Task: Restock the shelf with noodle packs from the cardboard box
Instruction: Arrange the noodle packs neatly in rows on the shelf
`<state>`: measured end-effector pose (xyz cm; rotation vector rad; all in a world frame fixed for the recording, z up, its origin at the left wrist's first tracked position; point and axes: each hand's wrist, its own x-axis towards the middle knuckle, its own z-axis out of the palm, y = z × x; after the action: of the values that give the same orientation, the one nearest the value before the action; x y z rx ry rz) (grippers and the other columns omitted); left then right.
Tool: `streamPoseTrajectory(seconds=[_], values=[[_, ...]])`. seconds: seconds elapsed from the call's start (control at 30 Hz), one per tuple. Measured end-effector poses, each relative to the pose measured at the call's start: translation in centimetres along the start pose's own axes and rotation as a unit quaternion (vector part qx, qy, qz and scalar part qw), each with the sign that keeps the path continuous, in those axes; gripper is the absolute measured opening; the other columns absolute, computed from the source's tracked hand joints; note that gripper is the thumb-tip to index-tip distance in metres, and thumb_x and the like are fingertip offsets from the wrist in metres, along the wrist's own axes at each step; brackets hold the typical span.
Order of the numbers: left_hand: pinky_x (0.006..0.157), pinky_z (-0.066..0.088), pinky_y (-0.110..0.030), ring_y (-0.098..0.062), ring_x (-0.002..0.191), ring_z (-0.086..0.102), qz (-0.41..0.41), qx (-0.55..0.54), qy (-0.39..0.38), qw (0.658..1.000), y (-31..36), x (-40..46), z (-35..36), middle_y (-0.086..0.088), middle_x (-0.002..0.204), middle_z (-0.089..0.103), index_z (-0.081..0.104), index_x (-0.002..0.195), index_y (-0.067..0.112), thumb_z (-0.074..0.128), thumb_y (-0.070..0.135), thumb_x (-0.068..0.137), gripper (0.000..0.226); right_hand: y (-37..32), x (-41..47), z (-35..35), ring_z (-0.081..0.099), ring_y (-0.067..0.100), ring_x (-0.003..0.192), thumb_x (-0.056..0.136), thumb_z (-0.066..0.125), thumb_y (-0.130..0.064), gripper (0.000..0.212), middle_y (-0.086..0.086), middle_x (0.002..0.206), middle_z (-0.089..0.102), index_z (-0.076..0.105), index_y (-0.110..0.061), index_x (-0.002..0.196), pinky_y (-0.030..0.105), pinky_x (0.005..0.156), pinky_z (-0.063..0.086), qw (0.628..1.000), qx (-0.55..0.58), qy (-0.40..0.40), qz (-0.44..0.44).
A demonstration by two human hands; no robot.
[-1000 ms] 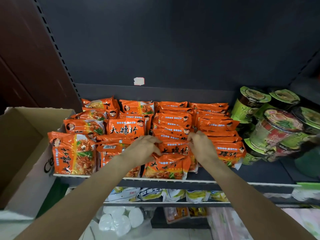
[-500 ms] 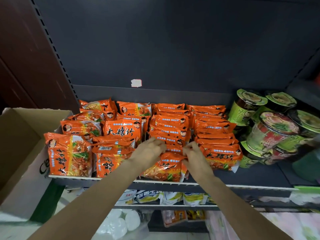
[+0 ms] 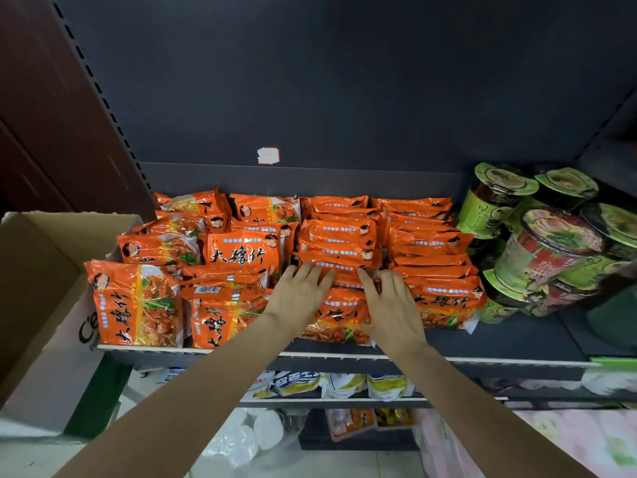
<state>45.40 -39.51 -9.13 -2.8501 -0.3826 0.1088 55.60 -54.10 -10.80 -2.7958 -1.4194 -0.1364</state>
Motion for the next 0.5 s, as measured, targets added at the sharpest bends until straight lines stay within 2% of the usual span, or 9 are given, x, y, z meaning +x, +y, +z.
streamPoseTrajectory(seconds=[0.07, 0.1, 0.2, 0.27, 0.33, 0.43, 0.5], values=[[0.11, 0.026, -0.043, -0.031, 0.136, 0.027, -0.007, -0.003, 0.012, 1.0, 0.0, 0.2, 0.3, -0.014, 0.145, 0.034, 0.018, 0.146, 0.013, 0.067, 0.034, 0.083, 0.083, -0.1, 0.4, 0.5, 0.054, 0.028, 0.106, 0.04, 0.093, -0.042, 0.099, 0.013, 0.113, 0.053, 0.053, -0.011, 0.125, 0.037, 0.09, 0.049, 1.0, -0.012, 0.028, 0.003], [0.108, 0.027, -0.043, -0.03, 0.133, 0.03, -0.01, -0.01, 0.021, 1.0, 0.1, 0.3, 0.3, -0.013, 0.142, 0.037, 0.022, 0.144, 0.014, 0.067, 0.031, 0.083, 0.077, -0.2, 0.6, 0.7, 0.057, 0.027, 0.101, 0.035, 0.094, -0.04, 0.096, 0.012, 0.108, 0.055, 0.057, -0.011, 0.118, 0.036, 0.086, 0.051, 0.999, -0.012, 0.043, 0.004], [0.101, 0.036, -0.043, -0.029, 0.122, 0.045, -0.021, -0.009, 0.032, 0.999, 0.0, 0.8, 0.3, -0.01, 0.131, 0.049, 0.037, 0.135, 0.017, 0.068, 0.028, 0.082, 0.063, -0.2, 1.4, 0.9, 0.058, 0.026, 0.096, 0.039, 0.094, -0.032, 0.085, 0.012, 0.105, 0.057, 0.056, -0.011, 0.112, 0.035, 0.083, 0.052, 0.996, -0.015, 0.083, 0.002], [0.089, 0.046, -0.041, -0.027, 0.108, 0.056, -0.036, -0.015, 0.028, 0.999, 0.0, 1.2, 0.2, -0.007, 0.116, 0.06, 0.049, 0.124, 0.019, 0.08, 0.031, 0.067, 0.066, -0.3, 2.1, 1.0, 0.057, 0.026, 0.097, 0.045, 0.093, -0.026, 0.08, 0.012, 0.105, 0.056, 0.055, -0.011, 0.113, 0.035, 0.086, 0.05, 0.995, -0.023, 0.093, 0.009], [0.091, 0.044, -0.04, -0.026, 0.109, 0.054, -0.049, -0.024, 0.022, 0.998, 0.0, 1.6, 0.3, -0.006, 0.118, 0.057, 0.045, 0.127, 0.02, 0.082, 0.032, 0.064, 0.074, -0.4, 2.7, 0.9, 0.055, 0.027, 0.1, 0.048, 0.092, -0.024, 0.079, 0.012, 0.107, 0.055, 0.053, -0.01, 0.116, 0.036, 0.089, 0.049, 0.995, -0.032, 0.089, 0.014], [0.103, 0.033, -0.041, -0.027, 0.126, 0.04, -0.04, -0.049, 0.034, 0.997, -0.1, 1.9, 0.6, -0.007, 0.136, 0.042, 0.027, 0.139, 0.019, 0.068, 0.035, 0.08, 0.073, -0.4, 2.8, 0.6, 0.054, 0.028, 0.106, 0.051, 0.09, -0.025, 0.08, 0.013, 0.113, 0.054, 0.052, -0.011, 0.12, 0.037, 0.094, 0.047, 0.997, -0.043, 0.067, 0.012], [0.106, 0.029, -0.04, -0.026, 0.13, 0.035, -0.047, -0.081, 0.047, 0.995, -0.5, 1.6, 0.1, -0.006, 0.142, 0.035, 0.022, 0.144, 0.02, 0.065, 0.041, 0.082, 0.078, -0.2, 2.6, 0.2, 0.051, 0.028, 0.116, 0.056, 0.088, -0.031, 0.085, 0.013, 0.123, 0.051, 0.048, -0.011, 0.128, 0.036, 0.1, 0.042, 0.998, -0.037, 0.057, 0.001]])
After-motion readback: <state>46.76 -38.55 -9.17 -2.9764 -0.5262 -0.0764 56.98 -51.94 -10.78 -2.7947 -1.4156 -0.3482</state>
